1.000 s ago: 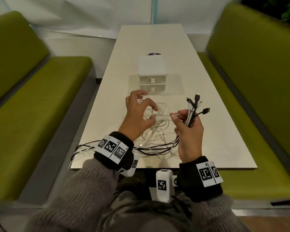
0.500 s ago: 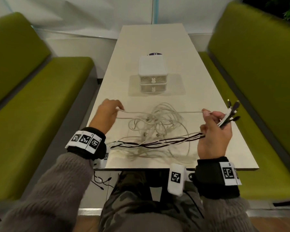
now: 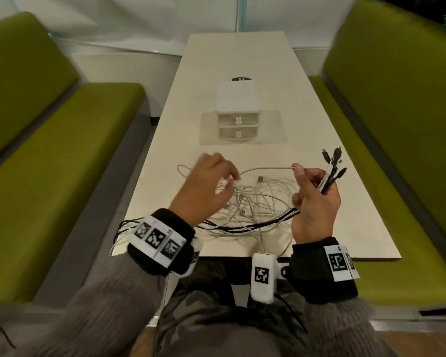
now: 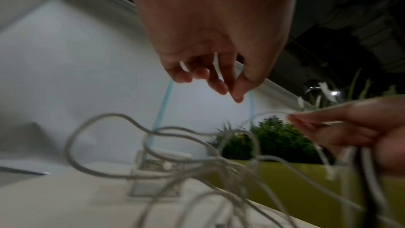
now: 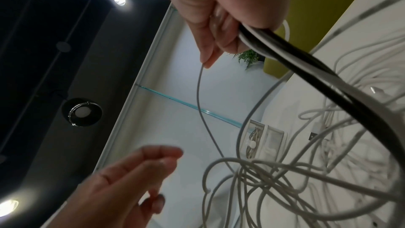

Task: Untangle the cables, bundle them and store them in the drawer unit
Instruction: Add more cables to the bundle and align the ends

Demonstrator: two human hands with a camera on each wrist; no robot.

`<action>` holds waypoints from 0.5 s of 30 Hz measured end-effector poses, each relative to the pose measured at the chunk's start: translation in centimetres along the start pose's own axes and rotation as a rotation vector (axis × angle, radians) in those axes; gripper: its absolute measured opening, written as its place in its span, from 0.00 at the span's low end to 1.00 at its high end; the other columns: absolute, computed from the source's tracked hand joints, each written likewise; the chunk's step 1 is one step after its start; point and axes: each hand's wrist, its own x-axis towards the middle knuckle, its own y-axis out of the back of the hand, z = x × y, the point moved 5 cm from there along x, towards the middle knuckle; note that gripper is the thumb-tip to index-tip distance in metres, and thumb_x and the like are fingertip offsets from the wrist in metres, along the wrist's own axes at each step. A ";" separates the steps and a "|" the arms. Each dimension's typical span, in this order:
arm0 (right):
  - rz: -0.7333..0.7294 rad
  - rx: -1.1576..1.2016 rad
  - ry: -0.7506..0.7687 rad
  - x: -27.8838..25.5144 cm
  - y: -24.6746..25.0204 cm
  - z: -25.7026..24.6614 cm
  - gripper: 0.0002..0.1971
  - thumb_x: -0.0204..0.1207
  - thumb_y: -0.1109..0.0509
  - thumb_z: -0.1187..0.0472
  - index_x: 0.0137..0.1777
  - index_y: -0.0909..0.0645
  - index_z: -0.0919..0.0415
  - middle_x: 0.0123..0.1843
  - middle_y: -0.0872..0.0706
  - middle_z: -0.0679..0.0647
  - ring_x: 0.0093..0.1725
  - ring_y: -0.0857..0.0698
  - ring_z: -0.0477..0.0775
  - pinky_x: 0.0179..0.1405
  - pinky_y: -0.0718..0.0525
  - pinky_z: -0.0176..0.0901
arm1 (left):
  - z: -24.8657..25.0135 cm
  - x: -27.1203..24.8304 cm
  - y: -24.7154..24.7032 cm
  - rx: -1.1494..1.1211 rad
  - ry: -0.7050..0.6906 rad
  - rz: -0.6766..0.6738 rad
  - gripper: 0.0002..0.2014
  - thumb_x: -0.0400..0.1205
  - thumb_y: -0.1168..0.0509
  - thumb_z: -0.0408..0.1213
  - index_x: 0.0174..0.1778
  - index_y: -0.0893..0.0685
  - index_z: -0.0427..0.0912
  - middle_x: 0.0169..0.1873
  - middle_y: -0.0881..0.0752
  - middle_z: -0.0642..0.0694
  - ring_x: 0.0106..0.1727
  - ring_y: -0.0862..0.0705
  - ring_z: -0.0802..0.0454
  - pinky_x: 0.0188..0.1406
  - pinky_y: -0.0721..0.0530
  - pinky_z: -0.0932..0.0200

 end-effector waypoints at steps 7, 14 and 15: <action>-0.053 -0.002 -0.009 -0.4 -0.5 -0.3 0.12 0.71 0.23 0.68 0.36 0.23 0.55 0.38 0.12 0.50 0.25 0.24 0.41 0.20 0.36 0.35 | -0.5 -1.2 -7.9 0.107 0.115 -0.476 0.25 0.84 0.39 0.39 0.78 0.34 0.46 0.56 0.25 0.41 0.57 0.26 0.47 0.57 0.25 0.57; -0.144 0.025 -0.011 -1.2 -1.4 -0.7 0.13 0.73 0.26 0.70 0.36 0.24 0.55 0.40 0.11 0.51 0.37 0.14 0.40 0.19 0.37 0.34 | -4.1 1.7 -8.5 0.273 0.290 -0.611 0.23 0.85 0.44 0.41 0.76 0.33 0.38 0.71 0.32 0.36 0.72 0.32 0.38 0.69 0.29 0.47; -0.150 0.038 -0.004 -1.3 -1.4 -1.0 0.13 0.73 0.27 0.71 0.36 0.24 0.55 0.43 0.12 0.54 0.36 0.15 0.40 0.19 0.37 0.33 | -4.9 2.4 -8.1 0.272 0.330 -0.595 0.23 0.85 0.45 0.41 0.76 0.33 0.36 0.73 0.34 0.35 0.73 0.32 0.38 0.70 0.30 0.47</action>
